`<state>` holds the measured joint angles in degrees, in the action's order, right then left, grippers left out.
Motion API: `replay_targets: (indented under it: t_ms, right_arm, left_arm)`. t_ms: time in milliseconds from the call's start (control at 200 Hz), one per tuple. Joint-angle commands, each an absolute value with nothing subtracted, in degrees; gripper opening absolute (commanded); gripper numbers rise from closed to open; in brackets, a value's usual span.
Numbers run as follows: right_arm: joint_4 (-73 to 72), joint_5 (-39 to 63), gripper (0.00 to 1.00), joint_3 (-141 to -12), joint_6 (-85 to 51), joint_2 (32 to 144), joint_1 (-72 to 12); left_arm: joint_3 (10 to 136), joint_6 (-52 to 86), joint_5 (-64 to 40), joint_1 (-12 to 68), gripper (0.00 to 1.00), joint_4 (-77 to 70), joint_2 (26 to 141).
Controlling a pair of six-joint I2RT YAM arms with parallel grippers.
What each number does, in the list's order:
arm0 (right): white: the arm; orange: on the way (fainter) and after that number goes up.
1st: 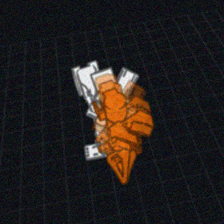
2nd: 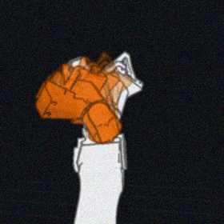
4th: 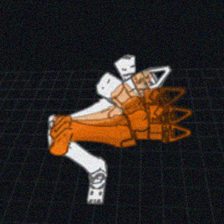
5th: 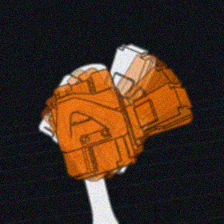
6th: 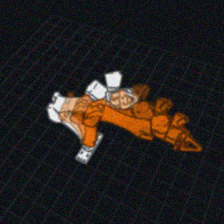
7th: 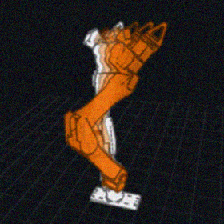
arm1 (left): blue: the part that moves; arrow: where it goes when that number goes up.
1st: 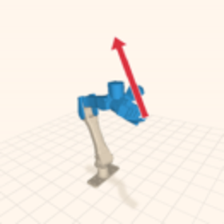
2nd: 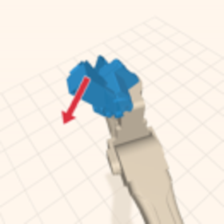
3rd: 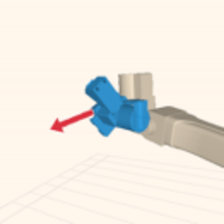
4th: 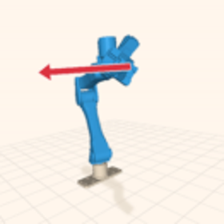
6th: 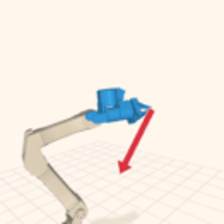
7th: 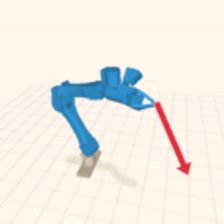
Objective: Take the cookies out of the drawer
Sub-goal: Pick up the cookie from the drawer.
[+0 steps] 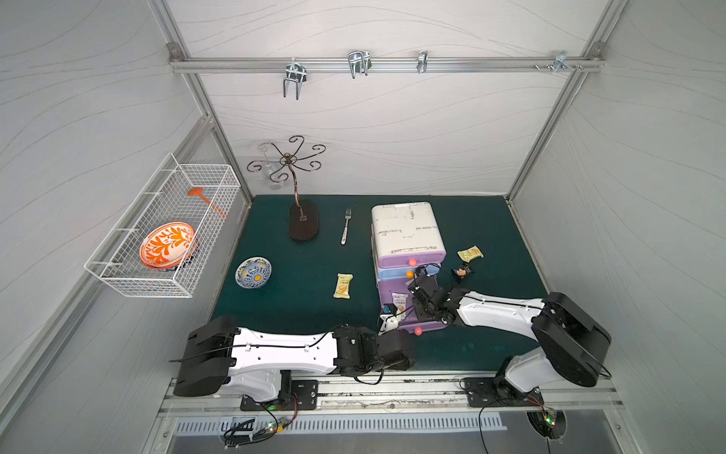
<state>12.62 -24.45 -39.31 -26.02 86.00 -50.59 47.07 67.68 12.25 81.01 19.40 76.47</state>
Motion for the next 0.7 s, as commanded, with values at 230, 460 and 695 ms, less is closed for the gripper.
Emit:
replay_targets:
  t_ms: [230, 460, 695]
  right_arm:
    - [11.05, -24.35, 0.32, -40.61, -26.61, 87.23, -50.09]
    - [11.75, -23.97, 0.18, -40.51, -27.31, 85.97, -50.26]
    - [14.17, -24.17, 0.01, -40.35, -28.29, 82.89, -50.87]
  left_arm:
    - [48.86, 66.39, 13.7, 81.21, 0.13, 18.02, 77.25]
    - [49.56, 65.98, 13.83, 81.19, 0.14, 18.38, 77.69]
    - [50.21, 65.3, 14.21, 81.12, 0.15, 18.85, 77.97]
